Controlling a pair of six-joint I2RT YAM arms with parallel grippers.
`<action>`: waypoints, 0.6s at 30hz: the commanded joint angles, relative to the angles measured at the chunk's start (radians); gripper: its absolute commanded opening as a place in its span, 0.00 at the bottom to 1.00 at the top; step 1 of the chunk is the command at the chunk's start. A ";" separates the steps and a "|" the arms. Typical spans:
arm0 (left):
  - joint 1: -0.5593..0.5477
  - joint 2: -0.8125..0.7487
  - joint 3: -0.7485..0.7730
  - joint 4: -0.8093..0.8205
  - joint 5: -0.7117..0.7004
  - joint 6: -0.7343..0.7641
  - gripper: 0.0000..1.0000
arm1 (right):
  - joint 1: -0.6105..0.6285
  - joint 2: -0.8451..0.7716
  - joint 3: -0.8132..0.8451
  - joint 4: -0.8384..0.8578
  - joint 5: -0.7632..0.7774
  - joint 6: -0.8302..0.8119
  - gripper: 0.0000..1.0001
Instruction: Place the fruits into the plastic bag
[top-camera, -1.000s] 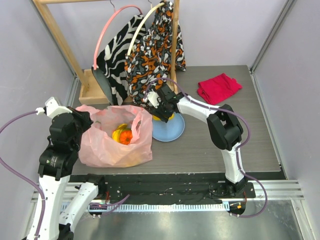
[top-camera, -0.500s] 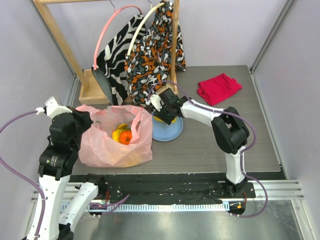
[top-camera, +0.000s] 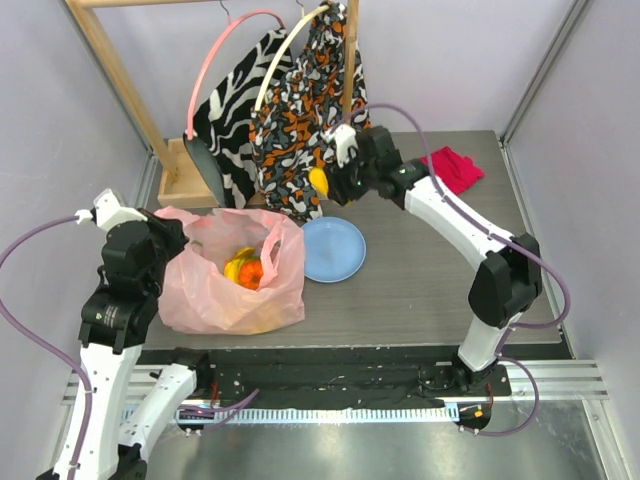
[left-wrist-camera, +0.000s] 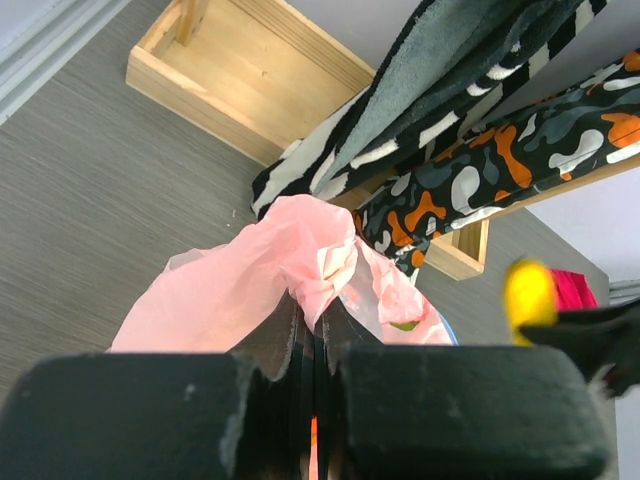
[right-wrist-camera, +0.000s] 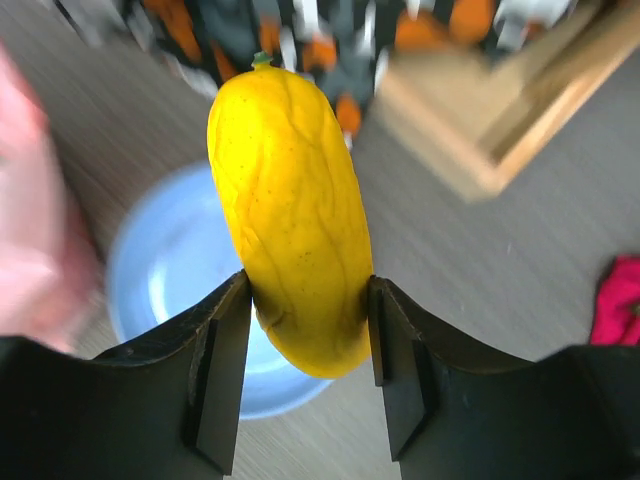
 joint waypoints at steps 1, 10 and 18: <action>0.008 0.020 0.008 0.071 0.019 0.019 0.00 | 0.018 -0.022 0.240 0.039 -0.248 0.149 0.01; 0.006 0.028 0.016 0.078 0.003 0.028 0.00 | 0.277 0.209 0.625 -0.284 -0.309 0.128 0.01; 0.006 0.037 0.022 0.083 0.003 0.034 0.00 | 0.415 0.404 0.747 -0.520 -0.190 0.077 0.01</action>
